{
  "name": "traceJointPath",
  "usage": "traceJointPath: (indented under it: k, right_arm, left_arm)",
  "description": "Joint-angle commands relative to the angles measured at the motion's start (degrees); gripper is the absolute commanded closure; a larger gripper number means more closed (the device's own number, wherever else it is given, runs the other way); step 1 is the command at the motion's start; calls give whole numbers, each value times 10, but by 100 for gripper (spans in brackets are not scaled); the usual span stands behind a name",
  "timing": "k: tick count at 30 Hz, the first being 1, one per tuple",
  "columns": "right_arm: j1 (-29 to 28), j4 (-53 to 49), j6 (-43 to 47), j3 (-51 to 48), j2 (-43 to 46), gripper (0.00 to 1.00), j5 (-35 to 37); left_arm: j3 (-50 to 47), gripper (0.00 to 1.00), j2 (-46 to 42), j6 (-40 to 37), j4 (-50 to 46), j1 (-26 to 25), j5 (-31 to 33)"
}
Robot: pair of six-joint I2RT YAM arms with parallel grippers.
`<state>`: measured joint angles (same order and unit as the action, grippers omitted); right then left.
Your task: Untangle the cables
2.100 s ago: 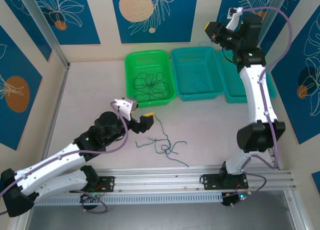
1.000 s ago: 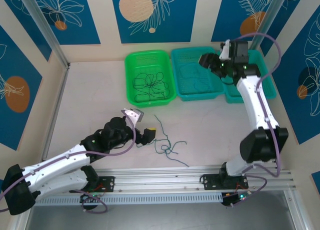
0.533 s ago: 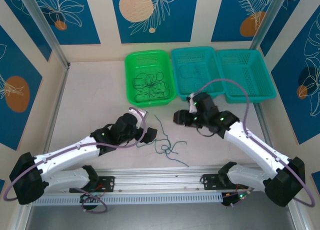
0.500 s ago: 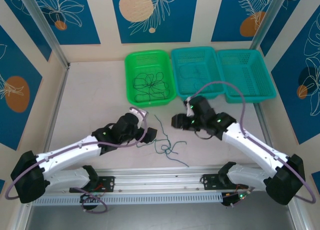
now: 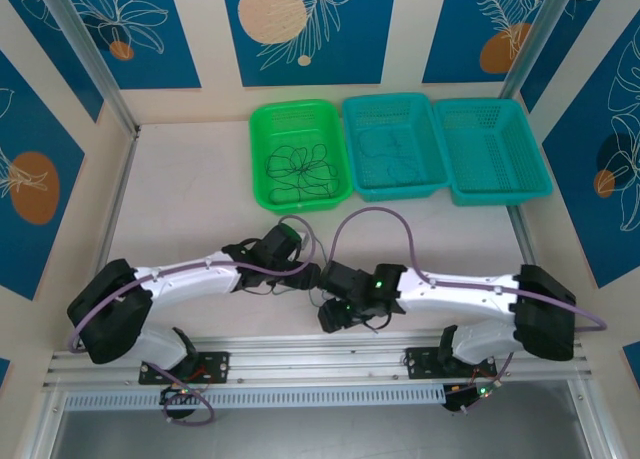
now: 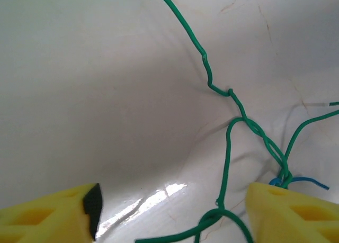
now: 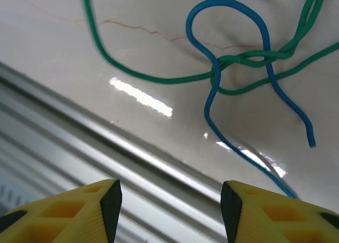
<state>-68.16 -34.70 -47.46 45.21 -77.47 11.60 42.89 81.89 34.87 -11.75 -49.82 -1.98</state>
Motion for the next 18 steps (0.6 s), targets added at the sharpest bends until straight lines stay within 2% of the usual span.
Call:
traceJointPath:
  k: [1, 8, 14, 18]
  right_arm:
    - [-3, 8, -26, 12, -48, 47, 48]
    - [3, 50, -10, 14, -116, 53, 78]
    - [8, 70, 2, 24, -154, 79, 72]
    - [8, 62, 13, 31, -156, 91, 86]
  left_arm:
    - [-4, 35, 2, 25, 31, 5, -3]
    - [-28, 52, 5, 41, 61, 6, -3]
    - [-41, 73, 3, 47, 72, 7, 11]
    - [-45, 84, 2, 44, 68, 9, 21]
